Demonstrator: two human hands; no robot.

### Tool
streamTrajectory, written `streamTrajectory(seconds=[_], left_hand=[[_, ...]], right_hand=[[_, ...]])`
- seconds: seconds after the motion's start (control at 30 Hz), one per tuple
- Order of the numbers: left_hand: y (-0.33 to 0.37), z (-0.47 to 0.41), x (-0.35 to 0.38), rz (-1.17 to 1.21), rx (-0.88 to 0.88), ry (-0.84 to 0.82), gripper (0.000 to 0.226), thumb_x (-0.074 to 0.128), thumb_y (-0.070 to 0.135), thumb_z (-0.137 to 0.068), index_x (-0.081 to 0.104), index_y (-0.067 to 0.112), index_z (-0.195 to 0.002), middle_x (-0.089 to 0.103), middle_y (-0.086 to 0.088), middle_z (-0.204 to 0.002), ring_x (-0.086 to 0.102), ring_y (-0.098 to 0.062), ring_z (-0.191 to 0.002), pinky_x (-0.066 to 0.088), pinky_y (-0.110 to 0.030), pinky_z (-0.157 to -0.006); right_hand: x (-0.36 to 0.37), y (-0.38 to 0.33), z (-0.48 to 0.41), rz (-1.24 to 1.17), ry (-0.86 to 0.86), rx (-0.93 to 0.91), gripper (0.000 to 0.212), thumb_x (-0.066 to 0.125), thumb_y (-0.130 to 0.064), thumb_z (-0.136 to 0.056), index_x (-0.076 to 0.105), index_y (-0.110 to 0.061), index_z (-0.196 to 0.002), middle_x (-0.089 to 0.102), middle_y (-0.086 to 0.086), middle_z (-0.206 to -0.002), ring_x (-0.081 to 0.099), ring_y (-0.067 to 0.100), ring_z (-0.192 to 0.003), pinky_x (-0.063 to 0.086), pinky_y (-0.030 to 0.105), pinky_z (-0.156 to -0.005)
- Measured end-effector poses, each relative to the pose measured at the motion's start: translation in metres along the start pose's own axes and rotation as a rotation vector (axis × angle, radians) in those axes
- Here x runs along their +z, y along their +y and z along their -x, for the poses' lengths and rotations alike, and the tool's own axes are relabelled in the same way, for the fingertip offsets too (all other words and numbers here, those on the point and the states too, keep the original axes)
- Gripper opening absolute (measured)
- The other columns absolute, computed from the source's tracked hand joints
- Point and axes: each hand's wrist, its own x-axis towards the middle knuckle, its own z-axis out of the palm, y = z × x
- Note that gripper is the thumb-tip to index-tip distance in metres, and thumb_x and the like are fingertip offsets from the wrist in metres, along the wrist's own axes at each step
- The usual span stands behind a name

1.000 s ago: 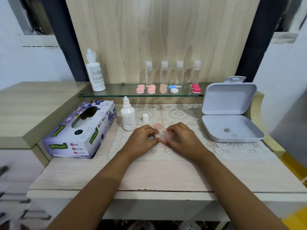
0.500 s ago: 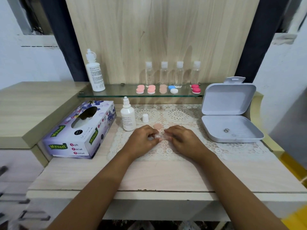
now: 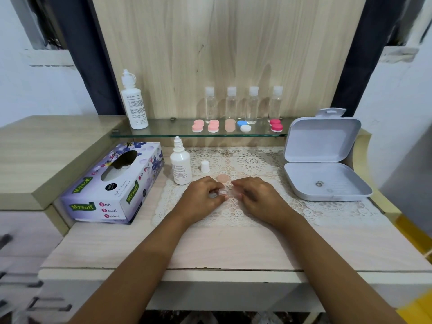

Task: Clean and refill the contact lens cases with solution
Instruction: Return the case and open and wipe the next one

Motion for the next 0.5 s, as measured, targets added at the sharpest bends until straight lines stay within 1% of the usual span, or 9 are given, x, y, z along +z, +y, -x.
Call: streamTrajectory(seconds=[0.07,0.1,0.13,0.2,0.27,0.33,0.4,0.5], left_hand=[[0.0011,-0.0002,-0.0002,-0.006,0.003,-0.003,0.029,0.071,0.027,-0.081,0.070,0.011,-0.105,0.063,0.003,-0.098,0.058,-0.008,-0.089,0.040,-0.009,-0.077],[0.0015,-0.0002,-0.0004,-0.005,0.003,-0.004,0.029,0.071,0.027,-0.081,0.070,0.011,-0.105,0.063,0.002,-0.099,0.058,-0.009,-0.090,0.040,-0.011,-0.079],[0.0018,0.0000,-0.0006,-0.003,0.002,-0.004,0.029,0.071,0.027,-0.081,0.070,0.011,-0.105,0.063,0.002,-0.099,0.058,-0.009,-0.091,0.040,-0.010,-0.079],[0.0018,0.0003,-0.0008,-0.004,0.001,-0.002,0.029,0.071,0.027,-0.081,0.070,0.011,-0.106,0.061,0.004,-0.098,0.057,-0.007,-0.090,0.038,-0.004,-0.076],[0.0015,0.0003,-0.0008,-0.005,0.000,-0.002,0.030,0.071,0.028,-0.081,0.070,0.012,-0.106,0.061,0.005,-0.098,0.055,-0.005,-0.089,0.036,-0.001,-0.075],[0.0019,0.0002,-0.0011,-0.003,-0.001,-0.002,0.030,0.071,0.030,-0.081,0.070,0.012,-0.105,0.061,0.005,-0.098,0.055,-0.005,-0.089,0.038,-0.006,-0.076],[0.0024,0.0001,-0.0011,0.001,-0.001,0.001,0.030,0.070,0.030,-0.081,0.070,0.012,-0.105,0.061,0.005,-0.099,0.056,-0.006,-0.089,0.041,-0.013,-0.080],[0.0030,0.0011,-0.0007,0.004,-0.002,0.001,0.029,0.070,0.030,-0.081,0.070,0.012,-0.104,0.061,0.006,-0.098,0.056,-0.006,-0.090,0.041,-0.015,-0.081]], right_hand=[[-0.0008,-0.0006,0.0012,-0.009,-0.020,0.029,0.056,0.046,-0.031,-0.075,0.055,-0.016,-0.128,0.062,0.000,-0.116,0.053,0.020,-0.111,0.041,0.039,-0.098],[-0.0005,-0.0012,0.0014,-0.008,-0.020,0.039,0.059,0.045,-0.036,-0.074,0.052,-0.018,-0.130,0.061,-0.001,-0.117,0.052,0.019,-0.112,0.041,0.040,-0.098],[-0.0003,-0.0017,0.0014,-0.003,-0.013,0.044,0.062,0.045,-0.042,-0.074,0.051,-0.019,-0.131,0.059,-0.002,-0.117,0.052,0.018,-0.111,0.041,0.040,-0.098],[-0.0005,-0.0022,0.0000,0.024,0.000,0.056,0.062,0.049,-0.050,-0.076,0.052,-0.018,-0.129,0.058,-0.002,-0.115,0.052,0.017,-0.108,0.042,0.039,-0.095],[-0.0009,-0.0032,-0.0020,0.082,0.004,0.056,0.058,0.053,-0.050,-0.078,0.055,-0.017,-0.126,0.059,0.000,-0.111,0.052,0.019,-0.107,0.043,0.039,-0.092],[-0.0001,-0.0026,-0.0040,0.130,0.003,0.051,0.050,0.055,-0.050,-0.081,0.059,-0.018,-0.119,0.060,0.000,-0.108,0.051,0.019,-0.105,0.043,0.039,-0.091],[-0.0002,-0.0011,-0.0056,0.154,-0.007,0.047,0.039,0.060,-0.043,-0.084,0.062,-0.018,-0.114,0.060,-0.001,-0.104,0.052,0.020,-0.103,0.043,0.038,-0.089],[-0.0018,-0.0006,-0.0073,0.151,-0.040,0.048,0.035,0.061,-0.037,-0.086,0.062,-0.019,-0.116,0.060,0.000,-0.109,0.050,0.021,-0.107,0.042,0.036,-0.091]])
